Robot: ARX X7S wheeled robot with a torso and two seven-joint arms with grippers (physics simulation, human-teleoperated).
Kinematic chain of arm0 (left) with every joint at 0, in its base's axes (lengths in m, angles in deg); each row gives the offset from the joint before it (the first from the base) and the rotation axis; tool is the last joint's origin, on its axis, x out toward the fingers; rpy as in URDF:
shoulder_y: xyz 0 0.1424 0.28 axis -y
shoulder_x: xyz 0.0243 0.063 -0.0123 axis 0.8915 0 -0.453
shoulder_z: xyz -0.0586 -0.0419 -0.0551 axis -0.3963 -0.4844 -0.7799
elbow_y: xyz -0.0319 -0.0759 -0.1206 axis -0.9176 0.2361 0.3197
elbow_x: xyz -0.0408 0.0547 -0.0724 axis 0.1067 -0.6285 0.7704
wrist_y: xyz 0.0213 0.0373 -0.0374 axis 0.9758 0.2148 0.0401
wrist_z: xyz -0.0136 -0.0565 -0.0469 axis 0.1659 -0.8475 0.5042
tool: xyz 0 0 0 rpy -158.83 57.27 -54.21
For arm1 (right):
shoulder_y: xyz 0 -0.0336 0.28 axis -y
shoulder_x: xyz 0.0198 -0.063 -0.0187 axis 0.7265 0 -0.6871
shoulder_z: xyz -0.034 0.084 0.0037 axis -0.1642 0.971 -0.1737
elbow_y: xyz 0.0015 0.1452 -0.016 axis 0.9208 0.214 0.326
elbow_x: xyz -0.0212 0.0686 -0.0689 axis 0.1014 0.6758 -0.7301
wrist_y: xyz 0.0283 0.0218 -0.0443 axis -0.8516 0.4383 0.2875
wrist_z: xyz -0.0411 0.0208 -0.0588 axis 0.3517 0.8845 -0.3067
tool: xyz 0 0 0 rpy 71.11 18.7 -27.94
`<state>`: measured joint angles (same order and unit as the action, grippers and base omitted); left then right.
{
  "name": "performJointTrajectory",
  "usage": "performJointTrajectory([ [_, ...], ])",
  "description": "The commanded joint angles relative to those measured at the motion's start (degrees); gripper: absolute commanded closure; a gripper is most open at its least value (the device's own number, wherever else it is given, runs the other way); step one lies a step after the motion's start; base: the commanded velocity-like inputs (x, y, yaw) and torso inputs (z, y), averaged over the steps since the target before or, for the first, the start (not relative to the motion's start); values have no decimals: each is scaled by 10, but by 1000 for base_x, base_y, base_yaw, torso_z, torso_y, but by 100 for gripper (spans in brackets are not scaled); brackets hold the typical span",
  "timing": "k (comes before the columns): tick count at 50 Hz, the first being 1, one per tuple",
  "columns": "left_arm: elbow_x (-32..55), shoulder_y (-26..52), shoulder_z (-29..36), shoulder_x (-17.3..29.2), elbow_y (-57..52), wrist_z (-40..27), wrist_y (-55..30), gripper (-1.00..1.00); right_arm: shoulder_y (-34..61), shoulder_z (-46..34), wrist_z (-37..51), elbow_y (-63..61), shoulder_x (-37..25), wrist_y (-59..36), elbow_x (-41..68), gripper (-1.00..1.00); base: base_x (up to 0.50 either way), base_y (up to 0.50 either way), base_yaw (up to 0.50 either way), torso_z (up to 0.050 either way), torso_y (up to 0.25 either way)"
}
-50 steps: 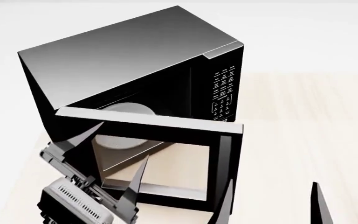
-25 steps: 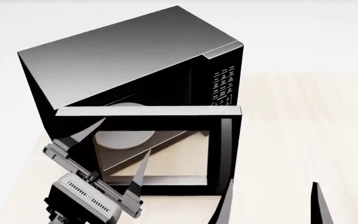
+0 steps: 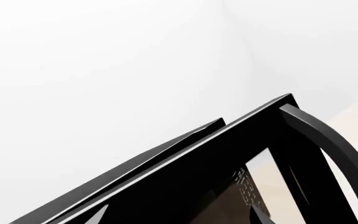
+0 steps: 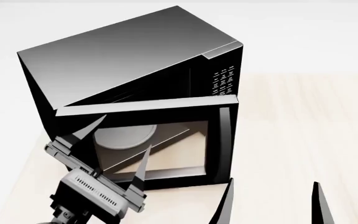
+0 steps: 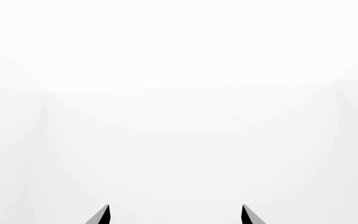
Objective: Close the microwave.
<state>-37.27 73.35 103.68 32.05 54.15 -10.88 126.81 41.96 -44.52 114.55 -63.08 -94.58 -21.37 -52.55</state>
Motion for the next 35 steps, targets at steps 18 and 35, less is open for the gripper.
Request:
performJointTrajectory([
  [18,25,13,-64,6,10,-90,-26,-100,0,1,-2,-2,0,0,-4,-100,0,0,0,0,0],
  [35,32,26,-54,13,10,-173,-61,-100,1,-2,1,2,-2,2,-3,-100,0,0,0,0,0],
])
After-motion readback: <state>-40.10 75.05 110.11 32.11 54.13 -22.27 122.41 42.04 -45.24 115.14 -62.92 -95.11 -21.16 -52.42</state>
